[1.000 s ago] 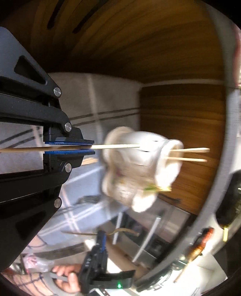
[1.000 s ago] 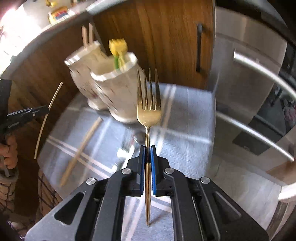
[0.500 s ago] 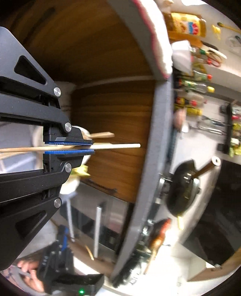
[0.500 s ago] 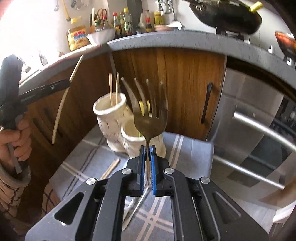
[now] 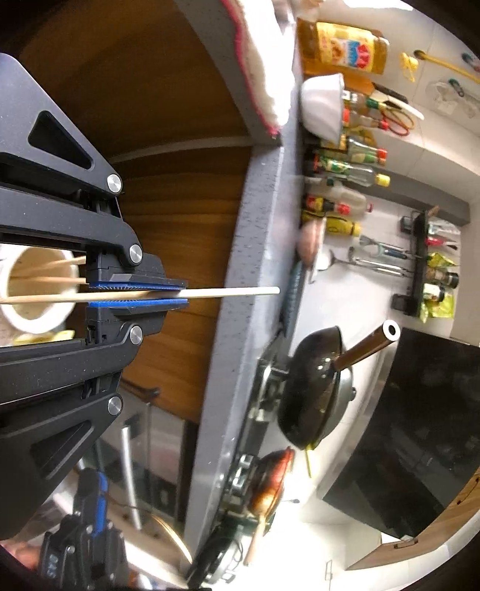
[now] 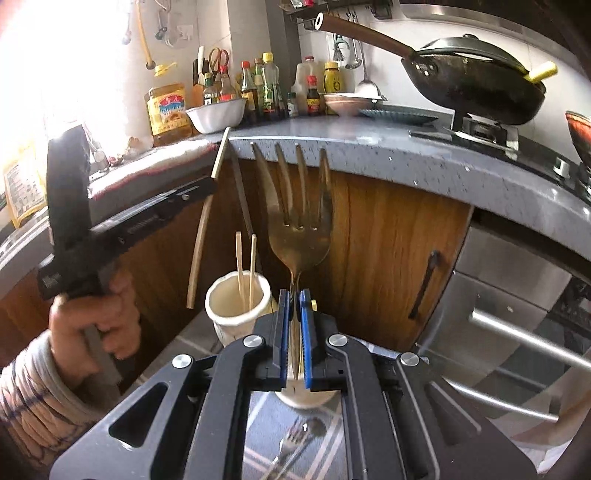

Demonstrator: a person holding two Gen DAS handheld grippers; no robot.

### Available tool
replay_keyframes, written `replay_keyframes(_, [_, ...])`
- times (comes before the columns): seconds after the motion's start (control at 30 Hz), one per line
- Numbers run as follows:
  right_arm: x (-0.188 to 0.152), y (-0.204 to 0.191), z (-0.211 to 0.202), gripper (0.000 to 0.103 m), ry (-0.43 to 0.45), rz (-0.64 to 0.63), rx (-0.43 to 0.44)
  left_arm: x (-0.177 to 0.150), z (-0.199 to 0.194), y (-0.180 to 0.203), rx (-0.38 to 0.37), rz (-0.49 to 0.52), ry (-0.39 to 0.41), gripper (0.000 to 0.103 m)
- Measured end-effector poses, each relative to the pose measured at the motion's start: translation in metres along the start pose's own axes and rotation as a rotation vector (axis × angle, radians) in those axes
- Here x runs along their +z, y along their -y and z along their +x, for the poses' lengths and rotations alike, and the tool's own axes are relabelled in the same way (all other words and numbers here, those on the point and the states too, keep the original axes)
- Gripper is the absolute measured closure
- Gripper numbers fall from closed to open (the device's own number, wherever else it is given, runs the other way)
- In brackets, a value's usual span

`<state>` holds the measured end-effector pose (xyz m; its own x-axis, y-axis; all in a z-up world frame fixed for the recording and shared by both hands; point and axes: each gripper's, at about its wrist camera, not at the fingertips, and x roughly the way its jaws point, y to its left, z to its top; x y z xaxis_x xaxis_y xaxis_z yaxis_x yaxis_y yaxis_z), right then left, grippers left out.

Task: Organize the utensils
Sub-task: 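Lift the chopstick and gold fork and lower them into the holder, then open both tools and move them back over the table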

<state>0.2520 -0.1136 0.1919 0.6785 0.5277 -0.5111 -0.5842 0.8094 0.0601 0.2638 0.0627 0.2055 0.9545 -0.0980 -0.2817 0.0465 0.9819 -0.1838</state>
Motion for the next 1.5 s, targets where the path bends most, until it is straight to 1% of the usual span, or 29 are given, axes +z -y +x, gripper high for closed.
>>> replay_keyframes(0.1, [0.005, 0.001, 0.011, 0.098, -0.002, 0.0, 0.001, -0.006, 0.012, 0.004, 0.008, 0.021, 0.04, 0.099])
replay_keyframes(0.2, [0.004, 0.004, 0.028, 0.098, -0.027, 0.008, 0.003, -0.019, 0.025, 0.005, 0.023, 0.034, 0.057, 0.099])
replay_keyframes(0.37, [-0.01, 0.004, 0.053, 0.098, -0.081, -0.008, -0.01, -0.041, 0.035, -0.002, 0.033, 0.019, 0.056, 0.098])
replay_keyframes(0.47, [-0.019, 0.004, 0.066, 0.098, -0.118, -0.013, -0.01, -0.055, 0.035, -0.005, 0.023, 0.027, 0.051, 0.098])
replay_keyframes(0.6, [-0.03, 0.003, 0.083, 0.098, -0.162, -0.017, -0.017, -0.072, 0.033, -0.01, 0.02, 0.032, 0.026, 0.098])
replay_keyframes(0.73, [-0.037, 0.0, 0.096, 0.098, -0.189, -0.027, -0.03, -0.086, 0.034, -0.017, 0.024, 0.014, -0.009, 0.098])
replay_keyframes(0.87, [-0.038, 0.002, 0.103, 0.098, -0.194, -0.023, -0.045, -0.096, 0.039, -0.021, 0.038, 0.011, -0.06, 0.098])
replay_keyframes(1.07, [-0.038, 0.008, 0.11, 0.097, -0.184, -0.004, -0.065, -0.101, 0.038, -0.02, 0.051, 0.046, -0.078, 0.098])
replay_keyframes(1.2, [-0.037, 0.012, 0.112, 0.097, -0.171, -0.006, -0.067, -0.099, 0.031, -0.02, 0.049, 0.058, -0.067, 0.088])
replay_keyframes(1.27, [-0.039, 0.014, 0.11, 0.096, -0.163, -0.009, -0.086, -0.096, 0.026, -0.02, 0.041, 0.063, -0.06, 0.085])
replay_keyframes(1.43, [-0.045, 0.02, 0.095, 0.095, -0.143, 0.005, -0.069, -0.092, -0.004, -0.024, 0.005, 0.064, -0.023, 0.071])
replay_keyframes(1.5, [-0.05, 0.021, 0.087, 0.095, -0.134, 0.009, -0.058, -0.095, -0.018, -0.026, -0.014, 0.057, -0.018, 0.071])
